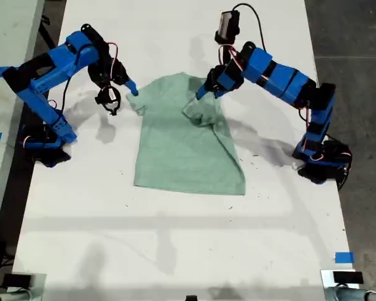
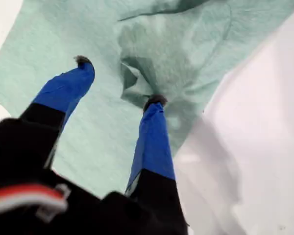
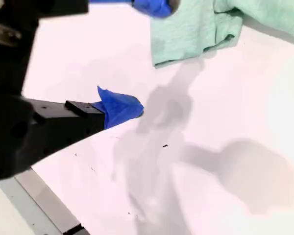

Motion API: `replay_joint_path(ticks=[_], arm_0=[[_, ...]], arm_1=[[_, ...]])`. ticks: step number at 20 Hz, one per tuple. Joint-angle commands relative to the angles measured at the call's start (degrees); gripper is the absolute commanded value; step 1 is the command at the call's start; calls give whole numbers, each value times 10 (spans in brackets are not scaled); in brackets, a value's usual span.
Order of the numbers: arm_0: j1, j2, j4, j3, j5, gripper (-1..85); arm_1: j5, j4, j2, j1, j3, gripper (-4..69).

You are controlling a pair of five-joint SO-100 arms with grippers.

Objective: Fold tshirt

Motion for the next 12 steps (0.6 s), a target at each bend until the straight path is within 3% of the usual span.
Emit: replay_joint_path(ticks=[1,12], arm_0=[[15,-18,-11,-49,22,404],[-4,-163,-81,-83,44,394]], arm_1=[[-17,18,63,6,3,185],[-21,39,135,4,19,182]])
